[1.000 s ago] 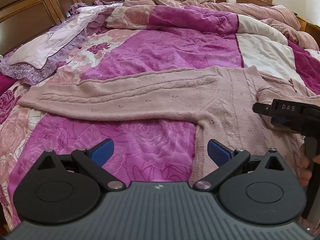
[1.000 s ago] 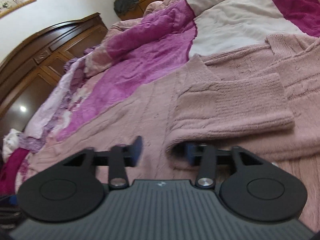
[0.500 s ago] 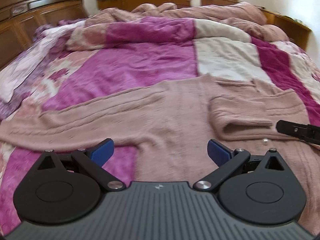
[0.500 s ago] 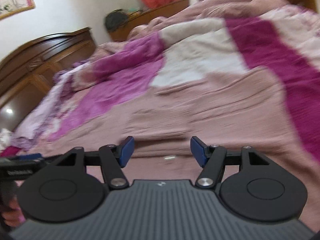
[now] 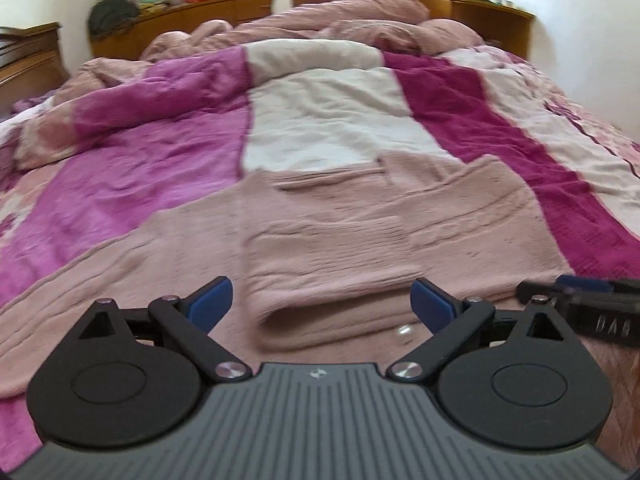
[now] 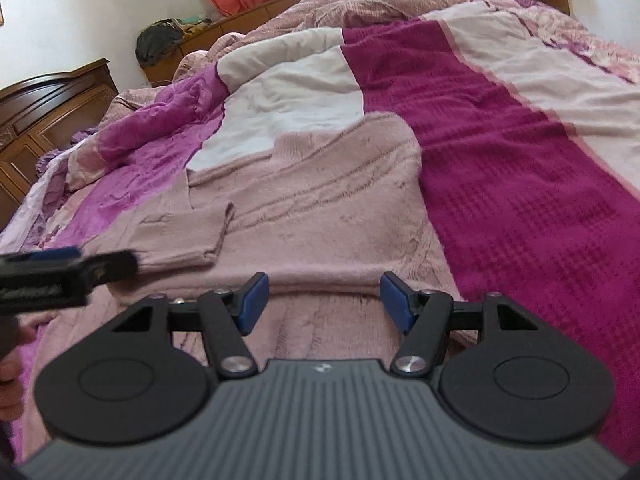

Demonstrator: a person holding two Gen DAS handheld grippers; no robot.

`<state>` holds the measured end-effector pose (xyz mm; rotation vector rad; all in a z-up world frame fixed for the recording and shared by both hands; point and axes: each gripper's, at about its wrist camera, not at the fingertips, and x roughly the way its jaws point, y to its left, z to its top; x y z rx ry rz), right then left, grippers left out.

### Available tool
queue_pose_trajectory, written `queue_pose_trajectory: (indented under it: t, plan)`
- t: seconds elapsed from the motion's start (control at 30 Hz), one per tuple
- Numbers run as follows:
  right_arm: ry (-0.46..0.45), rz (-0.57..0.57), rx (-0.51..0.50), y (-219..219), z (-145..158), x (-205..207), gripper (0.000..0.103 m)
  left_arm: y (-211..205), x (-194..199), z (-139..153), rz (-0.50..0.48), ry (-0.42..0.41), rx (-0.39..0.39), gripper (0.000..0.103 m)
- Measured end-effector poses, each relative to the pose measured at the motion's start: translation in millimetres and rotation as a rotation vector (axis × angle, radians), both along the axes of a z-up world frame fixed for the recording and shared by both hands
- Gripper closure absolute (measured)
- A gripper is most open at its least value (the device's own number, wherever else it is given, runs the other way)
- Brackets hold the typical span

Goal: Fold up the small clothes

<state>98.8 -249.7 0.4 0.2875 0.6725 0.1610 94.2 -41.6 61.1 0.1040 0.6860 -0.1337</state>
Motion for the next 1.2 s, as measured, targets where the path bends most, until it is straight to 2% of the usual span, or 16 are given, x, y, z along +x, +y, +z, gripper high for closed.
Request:
queue_pose_trajectory:
  t: [0.23, 0.37, 0.43, 0.47, 0.5, 0.53, 0.57, 0.6, 0.67, 0.8, 0.93, 1.07, 1.2]
  plan:
    - [-0.001, 0.009, -0.011, 1, -15, -4, 0.039, -31, 27, -27, -0.072, 0.048, 0.006, 0.009]
    - [-0.015, 0.013, -0.027, 3, -17, -6, 0.039, -48, 34, -41, -0.089, 0.041, 0.075, 0.012]
    - [-0.019, 0.012, -0.026, 3, -18, -6, 0.039, -53, 38, -47, -0.087, 0.033, 0.107, 0.025]
    - [-0.020, 0.012, -0.025, 2, -18, -6, 0.040, -53, 40, -49, -0.084, 0.025, 0.109, 0.043]
    - [-0.020, 0.013, -0.024, 2, -18, -6, 0.040, -51, 40, -49, -0.088, 0.024, 0.090, 0.056]
    - [-0.021, 0.015, -0.023, 2, -18, -7, 0.040, -48, 40, -47, -0.089, 0.025, 0.065, 0.063]
    - [-0.021, 0.015, -0.021, 2, -18, -7, 0.040, -45, 40, -45, -0.083, 0.019, 0.051, 0.079]
    - [-0.022, 0.016, -0.018, 2, -18, -7, 0.040, -41, 38, -41, -0.074, 0.011, 0.051, 0.088]
    - [-0.023, 0.016, -0.017, 1, -18, -7, 0.040, -30, 36, -31, -0.052, -0.022, 0.031, 0.095]
    - [-0.023, 0.014, -0.024, 3, -18, -7, 0.040, 8, 32, -7, 0.064, -0.087, -0.016, 0.096]
    - [-0.020, 0.011, -0.022, 2, -18, -6, 0.040, 53, 32, 4, 0.204, -0.121, 0.004, 0.096]
    - [-0.017, 0.006, -0.030, 4, -17, -6, 0.040, 97, 36, -3, 0.314, -0.065, 0.017, 0.096]
    - [-0.011, 0.007, -0.039, 5, -16, -5, 0.040, 134, 33, -23, 0.385, 0.027, 0.023, 0.095]
